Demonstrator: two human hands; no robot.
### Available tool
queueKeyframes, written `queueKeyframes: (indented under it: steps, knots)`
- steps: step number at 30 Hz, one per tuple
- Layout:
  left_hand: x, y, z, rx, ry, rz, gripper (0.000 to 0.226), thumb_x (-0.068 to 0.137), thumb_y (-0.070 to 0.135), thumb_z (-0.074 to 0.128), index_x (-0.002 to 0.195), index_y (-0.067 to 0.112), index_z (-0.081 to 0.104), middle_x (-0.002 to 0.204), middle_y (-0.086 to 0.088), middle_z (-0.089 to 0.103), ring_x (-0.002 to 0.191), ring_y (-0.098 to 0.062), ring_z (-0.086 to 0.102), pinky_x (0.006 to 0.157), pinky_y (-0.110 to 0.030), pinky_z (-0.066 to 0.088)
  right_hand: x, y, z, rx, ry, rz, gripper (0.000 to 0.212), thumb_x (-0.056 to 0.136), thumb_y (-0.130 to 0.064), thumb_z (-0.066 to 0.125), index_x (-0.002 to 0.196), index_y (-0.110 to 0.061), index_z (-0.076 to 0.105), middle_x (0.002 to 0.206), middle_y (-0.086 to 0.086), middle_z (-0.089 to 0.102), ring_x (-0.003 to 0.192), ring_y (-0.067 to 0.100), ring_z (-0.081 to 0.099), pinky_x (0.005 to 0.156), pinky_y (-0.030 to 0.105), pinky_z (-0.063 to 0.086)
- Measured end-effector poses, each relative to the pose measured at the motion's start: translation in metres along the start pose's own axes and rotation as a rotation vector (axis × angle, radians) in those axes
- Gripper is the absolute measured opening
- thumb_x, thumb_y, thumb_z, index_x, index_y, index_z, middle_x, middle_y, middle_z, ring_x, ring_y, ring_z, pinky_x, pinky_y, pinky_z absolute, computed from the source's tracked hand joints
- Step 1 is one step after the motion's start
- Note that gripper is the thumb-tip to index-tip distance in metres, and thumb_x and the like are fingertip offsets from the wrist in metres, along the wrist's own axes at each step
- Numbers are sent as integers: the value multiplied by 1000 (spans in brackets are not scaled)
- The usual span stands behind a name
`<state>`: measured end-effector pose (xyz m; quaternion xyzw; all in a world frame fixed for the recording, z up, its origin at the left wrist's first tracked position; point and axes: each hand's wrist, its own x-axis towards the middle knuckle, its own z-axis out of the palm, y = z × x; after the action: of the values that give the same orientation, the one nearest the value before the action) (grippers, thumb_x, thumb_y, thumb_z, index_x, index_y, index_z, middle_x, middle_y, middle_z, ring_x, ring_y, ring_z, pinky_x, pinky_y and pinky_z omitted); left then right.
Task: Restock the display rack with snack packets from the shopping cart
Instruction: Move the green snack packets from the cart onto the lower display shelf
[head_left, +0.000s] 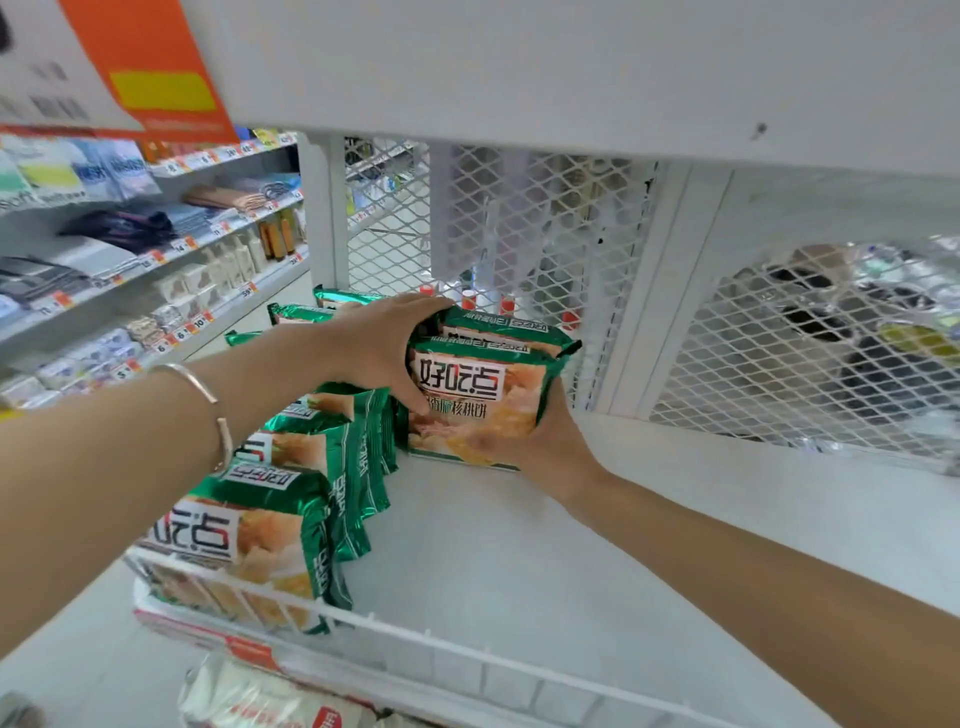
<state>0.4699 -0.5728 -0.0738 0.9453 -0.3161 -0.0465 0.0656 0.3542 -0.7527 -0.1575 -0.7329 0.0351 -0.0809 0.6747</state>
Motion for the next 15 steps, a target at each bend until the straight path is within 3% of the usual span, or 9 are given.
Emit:
queueKeyframes:
  steps: [2,4,6,8,10,13,15]
  knots:
    - [-1,-2,1,43,1,9,131,58,47,91,157,41,5,161,7,25,141,-21,33,113,-47,31,-9,-7,-13,-28,66,-18,95,69,-7,88,143,-24,32,132,-13,56,114,-9,56,100,18,48]
    - [1,-2,0,115,-30,16,135,57,53,90,155,47,-3,163,5,18,145,-22,27,112,-49,32,-19,-13,-23,-400,240,-192,114,71,-32,88,156,-25,13,159,-7,25,143,3,25,121,31,20]
    - [3,-2,0,214,-49,10,136,56,60,87,153,50,-8,165,3,13,147,-24,23,111,-51,33,-15,-12,-28,-987,199,-550,113,72,-49,82,156,-27,10,164,2,8,152,18,6,123,46,8]
    - [4,-1,0,264,-50,0,132,60,62,85,153,50,-8,165,0,11,148,-25,21,110,-54,34,1,-4,-33,-1465,2,-861,105,76,-58,75,156,-28,13,164,10,7,152,29,5,120,58,9]
    - [5,0,1,303,-30,-4,126,65,63,81,153,49,-8,165,0,11,148,-25,21,109,-56,35,19,6,-39,-1687,-100,-872,101,80,-63,67,158,-29,12,165,11,5,152,33,3,119,58,9]
    - [6,3,2,346,-22,-35,125,65,65,80,153,50,-8,165,2,12,148,-24,20,110,-59,32,28,16,-42,-1769,-99,-803,97,84,-66,57,159,-28,8,166,12,-1,152,34,0,121,57,8]
    - [4,7,-3,226,-58,-57,124,67,53,85,154,48,-4,164,1,15,145,-25,26,110,-53,33,26,15,-40,-1779,-106,-770,97,85,-66,56,159,-28,5,165,12,-5,152,34,-3,121,58,10]
